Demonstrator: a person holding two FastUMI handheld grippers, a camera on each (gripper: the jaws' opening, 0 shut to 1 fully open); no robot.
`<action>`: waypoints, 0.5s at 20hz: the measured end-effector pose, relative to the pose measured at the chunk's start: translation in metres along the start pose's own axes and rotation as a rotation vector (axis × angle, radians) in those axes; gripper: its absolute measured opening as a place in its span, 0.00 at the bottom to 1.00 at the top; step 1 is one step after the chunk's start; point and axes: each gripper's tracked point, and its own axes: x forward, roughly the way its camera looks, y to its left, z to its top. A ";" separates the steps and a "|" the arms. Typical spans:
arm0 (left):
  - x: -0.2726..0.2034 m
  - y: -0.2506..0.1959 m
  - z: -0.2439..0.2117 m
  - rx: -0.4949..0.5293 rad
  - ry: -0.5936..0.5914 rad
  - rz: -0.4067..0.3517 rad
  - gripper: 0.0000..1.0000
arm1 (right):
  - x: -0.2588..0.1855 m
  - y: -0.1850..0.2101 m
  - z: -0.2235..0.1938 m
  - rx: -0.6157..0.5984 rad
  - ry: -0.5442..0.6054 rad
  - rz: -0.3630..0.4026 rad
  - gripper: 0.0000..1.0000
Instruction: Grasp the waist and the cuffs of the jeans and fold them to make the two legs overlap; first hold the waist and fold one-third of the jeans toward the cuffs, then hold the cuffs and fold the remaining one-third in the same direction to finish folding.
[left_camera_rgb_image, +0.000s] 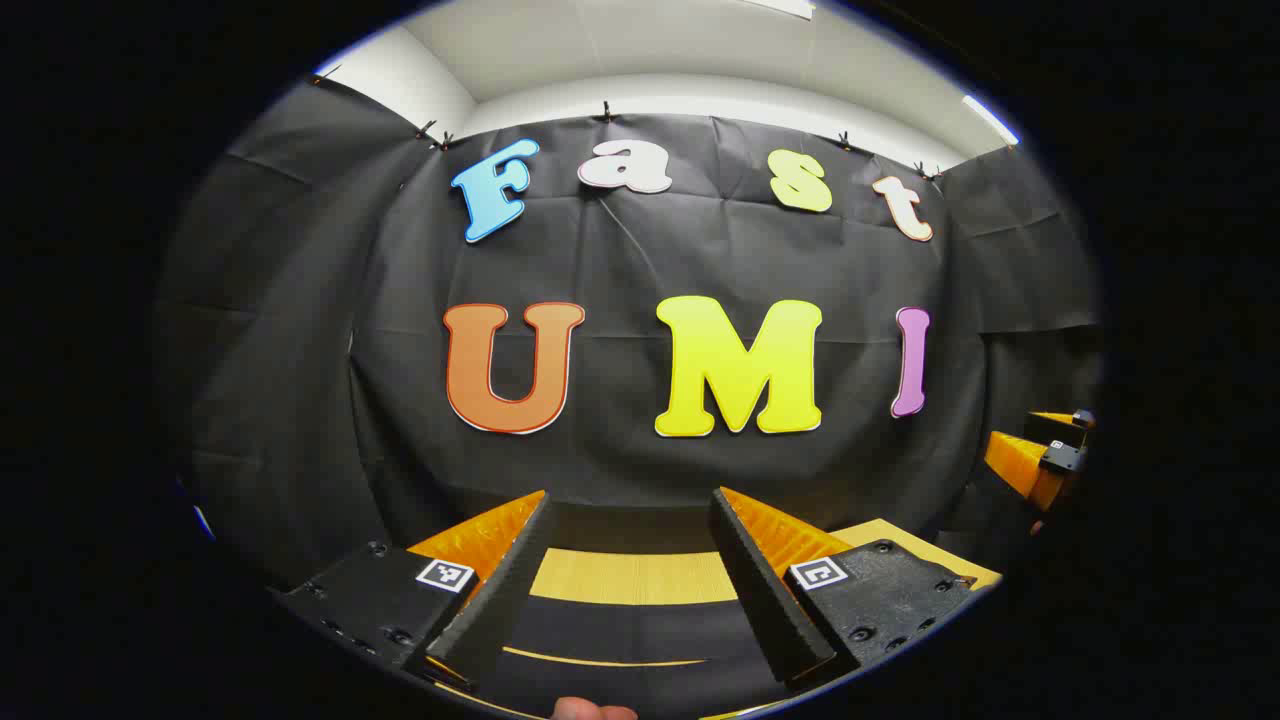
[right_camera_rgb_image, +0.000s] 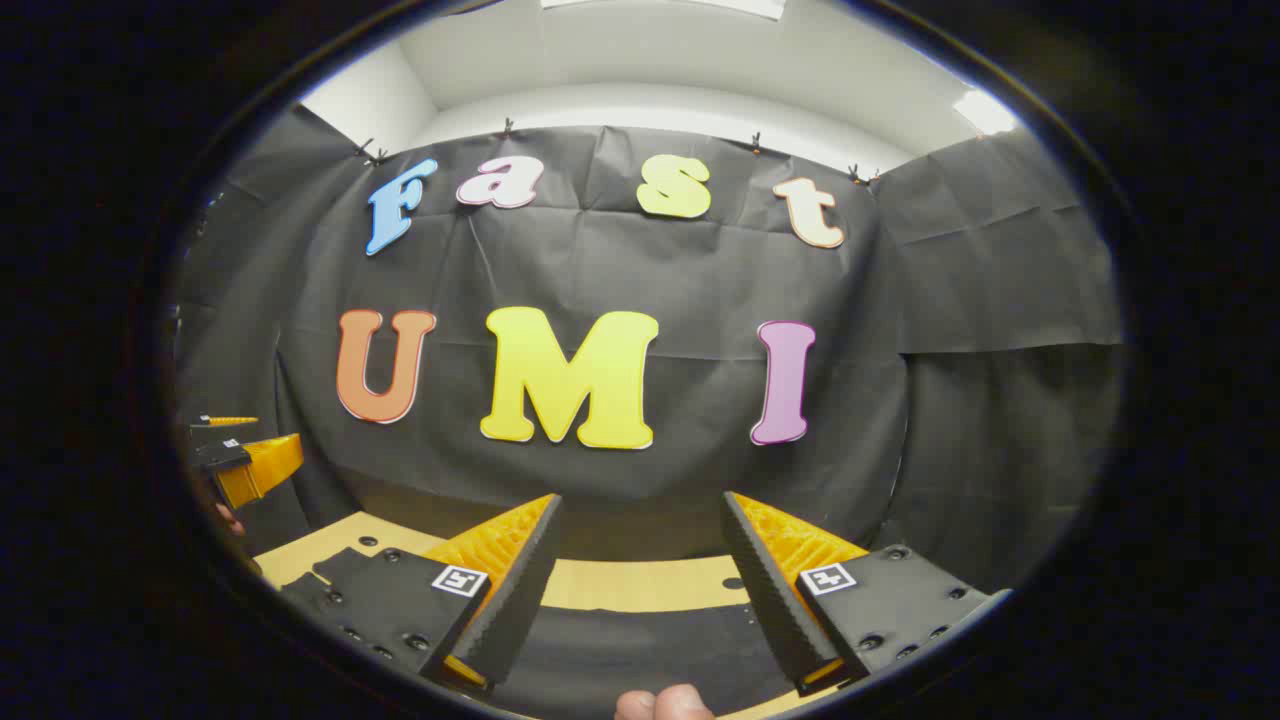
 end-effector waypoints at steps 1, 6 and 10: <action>0.001 0.001 0.000 0.001 0.002 0.000 0.99 | 0.001 0.001 0.000 -0.001 -0.001 0.002 0.95; 0.002 0.005 0.000 0.004 0.005 0.020 0.99 | 0.004 0.000 0.002 -0.009 -0.006 0.010 0.95; 0.003 0.006 -0.001 0.007 0.000 0.019 0.99 | 0.007 -0.003 0.000 -0.014 0.000 0.013 0.95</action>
